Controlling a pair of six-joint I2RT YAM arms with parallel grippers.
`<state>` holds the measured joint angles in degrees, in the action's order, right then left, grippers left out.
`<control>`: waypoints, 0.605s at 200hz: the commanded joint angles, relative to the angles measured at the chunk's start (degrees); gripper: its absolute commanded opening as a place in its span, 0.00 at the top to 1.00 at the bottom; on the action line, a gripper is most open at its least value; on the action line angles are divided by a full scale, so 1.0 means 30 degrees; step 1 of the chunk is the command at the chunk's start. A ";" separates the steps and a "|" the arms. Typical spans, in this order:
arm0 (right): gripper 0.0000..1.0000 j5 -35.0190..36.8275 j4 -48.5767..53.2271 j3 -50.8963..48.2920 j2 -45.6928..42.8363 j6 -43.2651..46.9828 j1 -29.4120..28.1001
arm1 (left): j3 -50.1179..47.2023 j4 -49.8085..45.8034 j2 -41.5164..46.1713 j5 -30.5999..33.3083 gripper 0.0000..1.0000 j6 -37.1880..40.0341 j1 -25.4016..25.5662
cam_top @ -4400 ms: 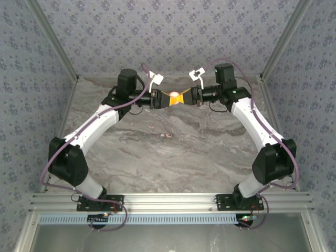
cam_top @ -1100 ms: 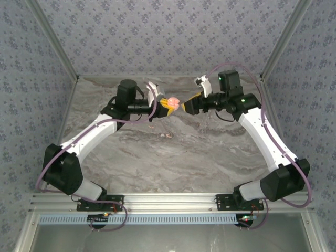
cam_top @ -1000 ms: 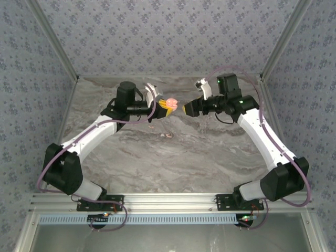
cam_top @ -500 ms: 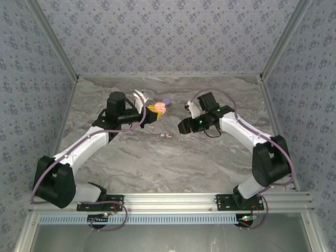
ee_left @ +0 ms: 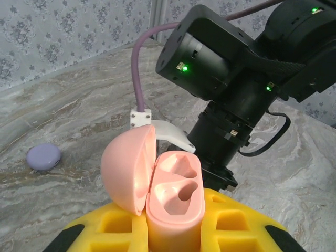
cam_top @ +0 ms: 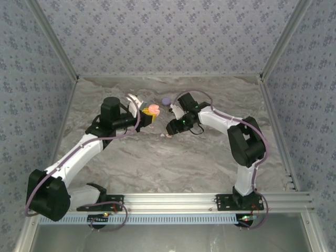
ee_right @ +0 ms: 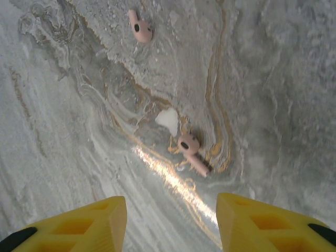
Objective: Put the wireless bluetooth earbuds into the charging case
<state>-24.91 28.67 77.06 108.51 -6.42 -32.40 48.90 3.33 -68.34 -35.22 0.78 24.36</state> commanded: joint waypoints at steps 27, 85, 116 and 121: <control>0.51 0.0997 0.1682 0.2165 0.1857 0.1281 -0.0449 | -0.0042 -0.0606 0.0827 0.0425 0.88 0.0198 -0.0180; 0.54 0.1504 0.2978 0.3907 0.3586 0.1887 -0.0959 | -0.0342 -0.0935 0.1419 0.0551 0.88 0.0362 -0.0272; 0.55 0.2178 0.3380 0.4505 0.4181 0.2072 -0.1291 | -0.0572 -0.0994 0.1603 0.0593 0.88 0.0357 -0.0327; 0.55 0.2258 0.3436 0.4593 0.4250 0.2093 -0.1346 | -0.0595 -0.0994 0.1625 0.0579 0.88 0.0336 -0.0355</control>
<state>-20.45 35.64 88.55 119.72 -1.72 -35.48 47.53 1.02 -65.14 -33.54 0.97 23.90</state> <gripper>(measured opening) 0.452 0.185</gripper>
